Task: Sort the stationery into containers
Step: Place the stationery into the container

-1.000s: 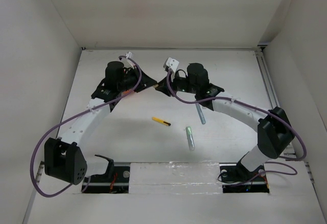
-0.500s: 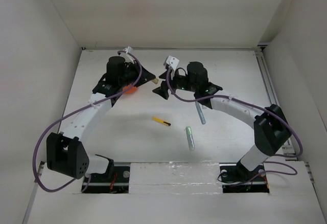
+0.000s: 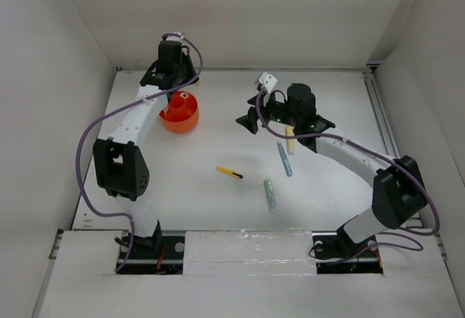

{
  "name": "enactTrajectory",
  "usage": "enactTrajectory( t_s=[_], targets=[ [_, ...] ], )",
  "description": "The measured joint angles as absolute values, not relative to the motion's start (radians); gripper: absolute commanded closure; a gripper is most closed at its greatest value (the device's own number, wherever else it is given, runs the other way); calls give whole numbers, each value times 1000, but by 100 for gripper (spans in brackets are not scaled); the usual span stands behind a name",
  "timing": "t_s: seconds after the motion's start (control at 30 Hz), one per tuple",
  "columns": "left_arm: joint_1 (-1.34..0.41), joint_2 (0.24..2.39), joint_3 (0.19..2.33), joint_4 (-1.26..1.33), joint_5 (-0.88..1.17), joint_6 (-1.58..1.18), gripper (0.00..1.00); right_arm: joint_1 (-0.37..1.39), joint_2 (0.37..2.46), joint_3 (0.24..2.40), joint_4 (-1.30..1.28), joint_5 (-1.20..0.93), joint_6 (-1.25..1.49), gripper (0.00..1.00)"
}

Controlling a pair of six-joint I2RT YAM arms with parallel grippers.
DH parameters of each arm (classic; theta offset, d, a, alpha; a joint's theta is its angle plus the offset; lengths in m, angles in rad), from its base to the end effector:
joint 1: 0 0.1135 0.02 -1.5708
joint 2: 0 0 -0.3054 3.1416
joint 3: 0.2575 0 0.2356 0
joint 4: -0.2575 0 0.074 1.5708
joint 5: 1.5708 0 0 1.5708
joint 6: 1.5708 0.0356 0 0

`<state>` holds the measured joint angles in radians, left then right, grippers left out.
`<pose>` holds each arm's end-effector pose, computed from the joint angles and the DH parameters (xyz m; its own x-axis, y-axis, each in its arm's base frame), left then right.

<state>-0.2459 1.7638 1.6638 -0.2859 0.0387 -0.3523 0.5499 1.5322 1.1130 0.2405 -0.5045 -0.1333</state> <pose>0.4000 -0.1018 0.4089 -0.4386 -0.2454 -0.8645 0.1350 0.9331 -0.3334 0.2845 0.1946 0.3620 -0.0355 -0.1582 -0.9868 -0.8755 0.4810 -0.0456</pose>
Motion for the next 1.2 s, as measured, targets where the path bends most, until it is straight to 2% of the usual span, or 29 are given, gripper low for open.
enactTrajectory(
  t_s=[0.23,0.87,1.0,1.03,1.17,1.2],
  targets=[
    [-250,1884,1713,-388,-12,-231,100,551,1517,1113,229,-507,-148,14],
    [-252,1935,1676,-421,-162,-194,100,558,1517,1113,216,-532,-161,14],
    [-252,1946,1676,-430,-160,-198,85,558,1517,1113,215,-532,-162,14],
    [-252,1946,1676,-431,-159,-199,79,559,1517,1113,215,-532,-162,14],
    [-252,1946,1676,-432,-141,-203,66,563,1517,1113,215,-532,-165,14],
    [-252,1946,1676,-432,-133,-205,58,564,1517,1113,215,-532,-165,14]
  ],
)
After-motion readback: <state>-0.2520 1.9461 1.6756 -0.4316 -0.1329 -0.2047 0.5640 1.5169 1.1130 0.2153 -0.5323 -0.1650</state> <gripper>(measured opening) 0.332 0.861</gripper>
